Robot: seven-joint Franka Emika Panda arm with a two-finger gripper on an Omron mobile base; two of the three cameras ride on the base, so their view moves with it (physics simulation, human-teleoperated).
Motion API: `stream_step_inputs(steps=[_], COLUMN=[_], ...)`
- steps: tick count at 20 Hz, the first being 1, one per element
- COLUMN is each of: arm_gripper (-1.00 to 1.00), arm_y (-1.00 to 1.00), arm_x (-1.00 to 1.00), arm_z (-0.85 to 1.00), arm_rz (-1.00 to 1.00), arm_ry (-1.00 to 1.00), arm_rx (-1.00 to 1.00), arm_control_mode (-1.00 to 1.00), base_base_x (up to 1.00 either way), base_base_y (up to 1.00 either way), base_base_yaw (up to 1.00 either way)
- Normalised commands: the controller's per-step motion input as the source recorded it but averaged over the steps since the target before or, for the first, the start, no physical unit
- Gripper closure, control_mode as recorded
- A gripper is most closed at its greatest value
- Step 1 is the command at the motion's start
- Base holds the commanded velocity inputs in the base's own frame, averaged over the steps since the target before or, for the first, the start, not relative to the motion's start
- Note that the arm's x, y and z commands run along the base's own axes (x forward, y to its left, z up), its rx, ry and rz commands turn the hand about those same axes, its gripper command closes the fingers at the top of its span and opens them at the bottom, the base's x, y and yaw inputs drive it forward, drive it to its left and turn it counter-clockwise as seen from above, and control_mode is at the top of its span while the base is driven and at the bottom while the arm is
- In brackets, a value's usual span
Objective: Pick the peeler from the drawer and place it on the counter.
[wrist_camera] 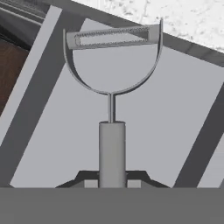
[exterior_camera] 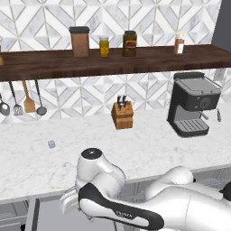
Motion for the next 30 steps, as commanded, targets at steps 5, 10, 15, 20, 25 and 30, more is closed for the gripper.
stream_step_inputs(steps=[5,10,15,20,25,30], arm_gripper=[1.0,1.0,1.0,1.0,1.0,1.0], arm_y=[-0.4,-0.83,-0.87,-0.54,-0.43,-0.25], arm_x=[1.0,1.0,0.94,0.58,0.44,0.39], arm_z=[0.98,0.33,-0.06,-0.45,-0.51,-0.3], arm_rz=[-0.1,-0.04,0.0,0.0,-0.02,-0.01], arm_ry=[0.0,0.0,-0.01,-0.06,-0.01,0.0], arm_rx=[0.01,0.01,0.0,0.0,-0.05,-0.02], arm_control_mode=[-1.0,-1.0,-1.0,-1.0,-1.0,-1.0], base_base_x=[0.0,0.0,0.0,0.0,0.0,0.0], base_base_y=[0.0,0.0,0.0,0.0,0.0,0.0], base_base_yaw=[0.0,0.0,0.0,0.0,0.0,0.0])
